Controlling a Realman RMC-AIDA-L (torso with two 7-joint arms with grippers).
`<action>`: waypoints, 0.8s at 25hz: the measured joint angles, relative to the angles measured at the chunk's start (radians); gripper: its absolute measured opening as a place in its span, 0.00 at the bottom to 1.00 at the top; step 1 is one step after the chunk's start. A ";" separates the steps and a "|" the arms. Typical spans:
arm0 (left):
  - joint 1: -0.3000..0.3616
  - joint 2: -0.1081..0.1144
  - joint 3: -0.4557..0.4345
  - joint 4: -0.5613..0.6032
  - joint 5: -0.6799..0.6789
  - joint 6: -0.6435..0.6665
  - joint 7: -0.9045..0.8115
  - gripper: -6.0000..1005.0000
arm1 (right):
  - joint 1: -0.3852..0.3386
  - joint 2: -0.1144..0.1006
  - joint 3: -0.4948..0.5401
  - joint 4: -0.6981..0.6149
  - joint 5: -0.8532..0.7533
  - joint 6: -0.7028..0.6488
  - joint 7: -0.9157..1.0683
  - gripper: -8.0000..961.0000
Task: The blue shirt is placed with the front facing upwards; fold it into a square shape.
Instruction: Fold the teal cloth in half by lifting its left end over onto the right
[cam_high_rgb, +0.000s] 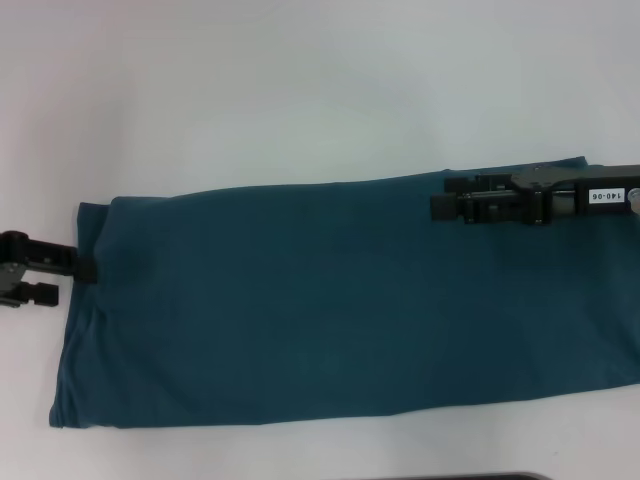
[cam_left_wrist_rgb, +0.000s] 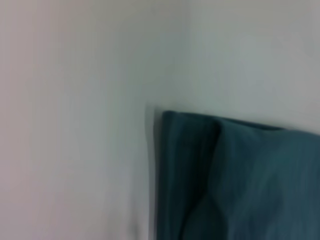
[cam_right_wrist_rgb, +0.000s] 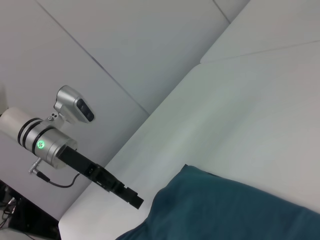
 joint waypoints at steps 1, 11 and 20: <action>0.000 0.000 0.005 0.006 0.000 -0.004 0.000 0.75 | 0.000 0.000 0.000 0.000 0.000 0.000 0.000 0.83; -0.002 -0.005 0.016 0.028 0.001 -0.046 0.001 0.75 | -0.001 0.000 0.000 0.000 0.000 0.001 0.000 0.82; -0.007 -0.006 0.052 0.053 0.011 -0.084 -0.001 0.75 | -0.009 0.000 0.000 0.000 0.000 0.001 0.000 0.82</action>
